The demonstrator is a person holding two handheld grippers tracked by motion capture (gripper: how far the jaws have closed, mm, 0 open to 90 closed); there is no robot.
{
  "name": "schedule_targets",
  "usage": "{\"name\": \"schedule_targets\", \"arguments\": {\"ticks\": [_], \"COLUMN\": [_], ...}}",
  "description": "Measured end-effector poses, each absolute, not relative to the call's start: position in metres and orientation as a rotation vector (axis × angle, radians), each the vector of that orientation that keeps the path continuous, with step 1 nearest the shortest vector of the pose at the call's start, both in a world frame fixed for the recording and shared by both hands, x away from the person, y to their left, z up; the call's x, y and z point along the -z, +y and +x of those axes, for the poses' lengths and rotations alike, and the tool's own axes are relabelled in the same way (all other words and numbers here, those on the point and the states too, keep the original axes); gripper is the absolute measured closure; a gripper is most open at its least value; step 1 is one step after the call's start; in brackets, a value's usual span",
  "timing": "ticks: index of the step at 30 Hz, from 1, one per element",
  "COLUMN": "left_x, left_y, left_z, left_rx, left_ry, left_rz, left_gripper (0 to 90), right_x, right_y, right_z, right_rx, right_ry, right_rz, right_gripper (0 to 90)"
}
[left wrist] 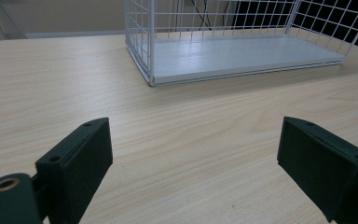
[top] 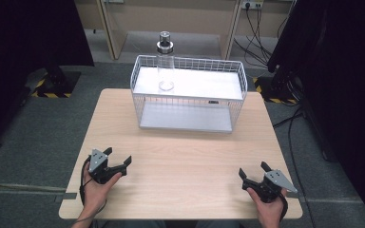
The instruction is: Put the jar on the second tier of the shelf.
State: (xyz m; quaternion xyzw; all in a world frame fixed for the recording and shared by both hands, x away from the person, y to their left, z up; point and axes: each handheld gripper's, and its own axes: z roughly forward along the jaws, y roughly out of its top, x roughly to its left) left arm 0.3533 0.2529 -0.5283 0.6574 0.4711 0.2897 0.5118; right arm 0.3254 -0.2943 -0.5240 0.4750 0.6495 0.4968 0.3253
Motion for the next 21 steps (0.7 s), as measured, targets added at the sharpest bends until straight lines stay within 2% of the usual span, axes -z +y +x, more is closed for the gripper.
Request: {"name": "schedule_targets", "arguments": {"ticks": [21], "left_x": [0.5361], "left_y": [0.2605], "left_z": [0.3508], "left_rx": [-0.693], "left_ry": [1.166], "left_rz": [1.560], "left_gripper": [9.3], "right_x": [0.5241], "right_y": [-0.2941], "right_z": [0.3252], "right_rx": [-1.302], "right_ry": [1.704], "right_rz": [1.243], "right_gripper": [5.0]}}
